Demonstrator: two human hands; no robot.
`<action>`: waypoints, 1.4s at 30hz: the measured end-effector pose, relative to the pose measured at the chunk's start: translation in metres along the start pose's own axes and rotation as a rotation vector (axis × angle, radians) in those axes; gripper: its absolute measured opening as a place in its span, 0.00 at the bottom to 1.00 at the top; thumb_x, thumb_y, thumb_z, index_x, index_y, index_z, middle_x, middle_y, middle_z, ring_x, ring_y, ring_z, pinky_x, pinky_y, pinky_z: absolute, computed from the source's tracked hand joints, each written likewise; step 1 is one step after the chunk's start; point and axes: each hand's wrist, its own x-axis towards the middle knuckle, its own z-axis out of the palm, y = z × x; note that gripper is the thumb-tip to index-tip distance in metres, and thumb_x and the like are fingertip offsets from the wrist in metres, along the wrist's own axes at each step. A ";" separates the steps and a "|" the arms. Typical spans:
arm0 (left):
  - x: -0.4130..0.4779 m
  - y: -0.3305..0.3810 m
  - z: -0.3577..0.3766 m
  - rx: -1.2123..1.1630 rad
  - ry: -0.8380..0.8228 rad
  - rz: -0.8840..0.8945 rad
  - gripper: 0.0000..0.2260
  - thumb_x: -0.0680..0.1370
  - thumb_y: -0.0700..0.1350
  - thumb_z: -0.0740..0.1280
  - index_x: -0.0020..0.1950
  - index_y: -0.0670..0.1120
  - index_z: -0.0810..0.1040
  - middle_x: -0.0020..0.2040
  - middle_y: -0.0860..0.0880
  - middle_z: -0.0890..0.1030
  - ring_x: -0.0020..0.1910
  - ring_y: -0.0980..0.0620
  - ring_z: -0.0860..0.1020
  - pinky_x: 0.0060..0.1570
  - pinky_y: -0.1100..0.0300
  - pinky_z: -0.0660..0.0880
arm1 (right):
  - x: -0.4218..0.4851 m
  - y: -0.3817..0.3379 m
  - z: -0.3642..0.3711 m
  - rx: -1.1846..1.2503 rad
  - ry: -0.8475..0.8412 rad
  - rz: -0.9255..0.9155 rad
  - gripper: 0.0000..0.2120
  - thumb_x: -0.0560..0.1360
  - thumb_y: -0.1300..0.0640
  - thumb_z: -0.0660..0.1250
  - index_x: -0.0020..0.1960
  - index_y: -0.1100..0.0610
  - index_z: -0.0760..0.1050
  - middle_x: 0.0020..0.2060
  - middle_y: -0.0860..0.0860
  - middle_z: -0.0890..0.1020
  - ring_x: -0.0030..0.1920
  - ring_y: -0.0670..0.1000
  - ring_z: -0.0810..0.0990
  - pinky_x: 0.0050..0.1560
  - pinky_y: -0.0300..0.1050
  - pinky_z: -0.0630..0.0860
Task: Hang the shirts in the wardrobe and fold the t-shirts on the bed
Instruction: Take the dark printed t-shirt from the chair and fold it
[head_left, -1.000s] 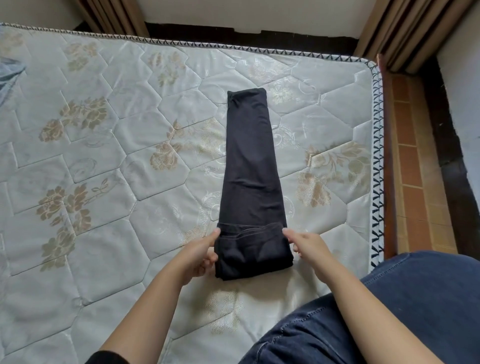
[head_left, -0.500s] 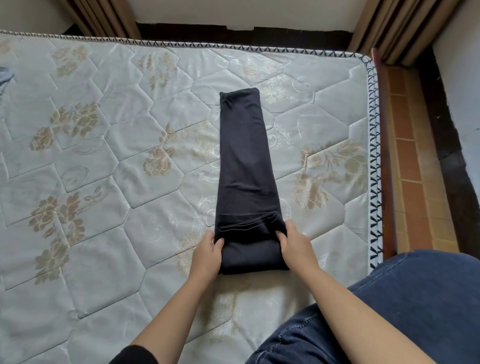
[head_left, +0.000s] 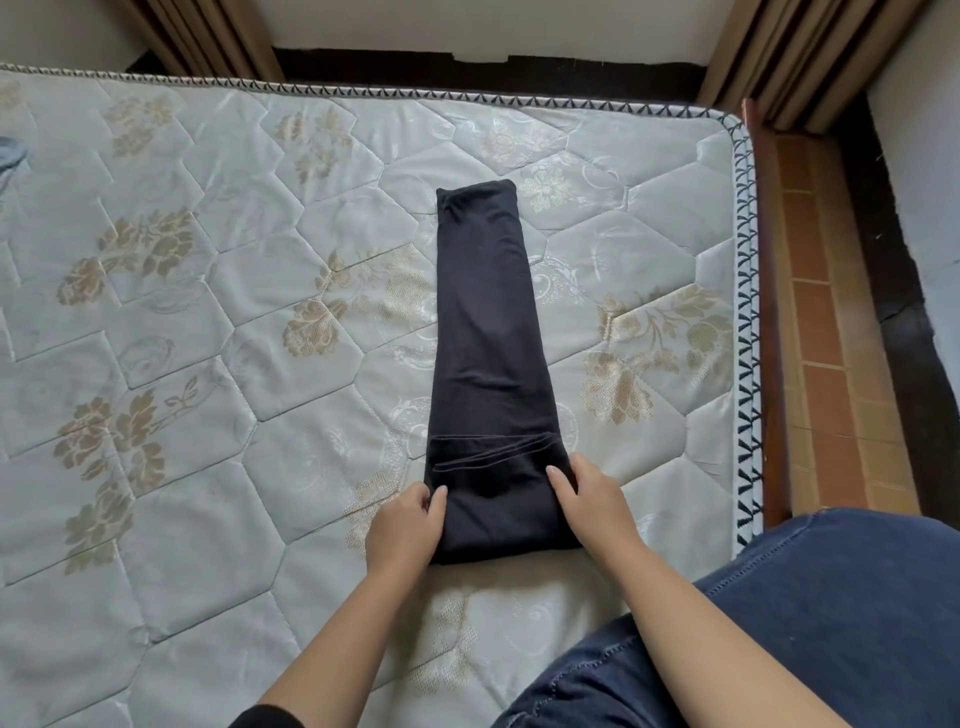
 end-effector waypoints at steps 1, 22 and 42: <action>-0.001 0.002 0.000 0.012 0.007 -0.014 0.16 0.80 0.53 0.58 0.35 0.49 0.66 0.35 0.49 0.74 0.39 0.46 0.72 0.36 0.57 0.65 | 0.002 0.000 -0.001 -0.008 0.001 0.023 0.18 0.80 0.52 0.60 0.34 0.54 0.59 0.32 0.51 0.71 0.39 0.56 0.71 0.38 0.48 0.63; -0.005 -0.007 0.042 0.422 0.116 0.528 0.28 0.75 0.58 0.53 0.73 0.48 0.61 0.78 0.53 0.45 0.76 0.55 0.44 0.54 0.35 0.71 | 0.003 0.021 0.027 -0.757 0.083 -0.525 0.34 0.69 0.37 0.53 0.71 0.51 0.61 0.71 0.47 0.67 0.76 0.48 0.46 0.55 0.64 0.73; -0.025 0.005 0.037 0.643 -0.040 0.727 0.25 0.65 0.44 0.64 0.62 0.39 0.71 0.59 0.39 0.79 0.55 0.40 0.80 0.42 0.47 0.79 | -0.012 0.010 0.023 -0.824 0.042 -0.670 0.23 0.68 0.60 0.51 0.62 0.60 0.66 0.60 0.53 0.80 0.62 0.52 0.76 0.48 0.53 0.79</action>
